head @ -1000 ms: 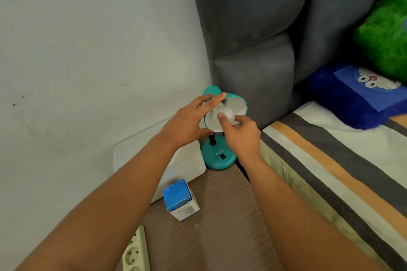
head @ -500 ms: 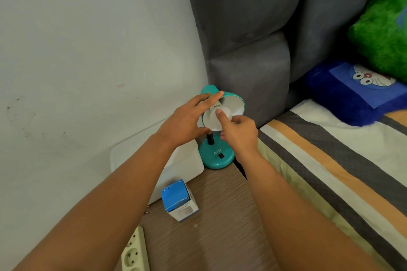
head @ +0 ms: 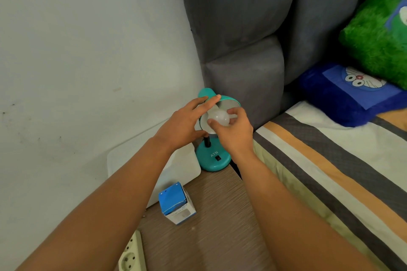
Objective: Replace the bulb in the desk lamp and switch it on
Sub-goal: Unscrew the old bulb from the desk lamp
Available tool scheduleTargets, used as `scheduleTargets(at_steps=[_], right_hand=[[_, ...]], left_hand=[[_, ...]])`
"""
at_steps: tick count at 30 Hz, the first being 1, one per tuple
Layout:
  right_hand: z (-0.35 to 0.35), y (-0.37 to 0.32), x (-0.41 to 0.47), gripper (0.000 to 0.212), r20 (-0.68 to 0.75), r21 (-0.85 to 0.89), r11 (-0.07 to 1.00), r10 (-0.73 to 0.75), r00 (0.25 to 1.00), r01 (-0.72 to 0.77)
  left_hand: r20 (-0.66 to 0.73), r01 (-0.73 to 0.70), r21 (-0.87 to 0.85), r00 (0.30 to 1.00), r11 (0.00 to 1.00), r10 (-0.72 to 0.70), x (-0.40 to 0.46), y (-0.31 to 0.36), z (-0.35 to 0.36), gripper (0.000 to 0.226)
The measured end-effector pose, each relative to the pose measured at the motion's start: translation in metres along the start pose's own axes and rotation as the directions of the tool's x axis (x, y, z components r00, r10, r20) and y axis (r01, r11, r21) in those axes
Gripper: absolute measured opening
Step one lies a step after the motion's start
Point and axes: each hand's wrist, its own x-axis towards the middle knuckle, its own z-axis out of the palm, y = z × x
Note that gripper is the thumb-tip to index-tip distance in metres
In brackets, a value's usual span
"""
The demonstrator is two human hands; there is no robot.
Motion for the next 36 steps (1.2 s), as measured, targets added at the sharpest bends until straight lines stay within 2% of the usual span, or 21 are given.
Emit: scheduleTargets(at_steps=[3, 5, 10, 12, 15, 18, 23, 30, 33, 36], right_hand=[[-0.003, 0.001, -0.001, 0.073, 0.032, -0.112, 0.986, -0.12, 0.992, 0.123], [-0.001, 0.003, -0.003, 0.075, 0.063, -0.118, 0.987, -0.102, 0.993, 0.109], [0.003, 0.005, -0.005, 0.057, 0.064, -0.039, 0.999, -0.016, 0.998, 0.019], [0.002, 0.005, -0.005, 0.058, 0.05, -0.07, 0.996, -0.06, 0.997, 0.064], [0.002, 0.006, -0.004, 0.071, 0.012, -0.149, 0.978, -0.142, 0.99, 0.143], [0.004, 0.008, -0.005, 0.078, 0.015, -0.062, 0.996, -0.062, 0.998, 0.062], [0.002, 0.009, -0.003, 0.053, 0.035, 0.014, 0.998, 0.057, 0.998, -0.057], [0.004, 0.013, -0.003, 0.068, 0.014, -0.049, 0.997, -0.054, 0.998, 0.054], [0.005, 0.014, -0.007, 0.069, 0.03, 0.034, 0.996, 0.076, 0.997, -0.077], [0.006, 0.014, -0.007, 0.057, 0.072, 0.07, 0.984, 0.156, 0.985, -0.161]], left_hand=[[-0.006, 0.002, -0.001, 1.0, 1.0, -0.002, -0.001, -0.002, 0.001, 0.097], [-0.006, 0.004, -0.007, 1.0, 1.0, -0.004, -0.002, -0.002, 0.003, 0.097], [-0.009, 0.011, -0.006, 1.0, 1.0, -0.011, -0.002, 0.003, 0.002, 0.096], [-0.013, 0.002, -0.007, 1.0, 1.0, -0.002, -0.002, 0.001, 0.002, 0.096], [-0.01, 0.003, -0.004, 1.0, 1.0, -0.003, -0.003, -0.001, 0.003, 0.098], [-0.013, 0.009, -0.005, 1.0, 1.0, -0.009, -0.002, -0.001, 0.002, 0.1], [-0.016, 0.007, -0.001, 1.0, 1.0, -0.007, -0.001, 0.001, 0.001, 0.097], [-0.011, 0.017, -0.032, 1.0, 0.999, -0.018, -0.001, -0.002, -0.001, 0.101], [-0.018, 0.025, -0.055, 1.0, 0.998, -0.026, 0.001, -0.001, 0.0, 0.098], [-0.017, 0.027, -0.051, 0.999, 0.998, -0.028, 0.003, -0.001, 0.0, 0.096]])
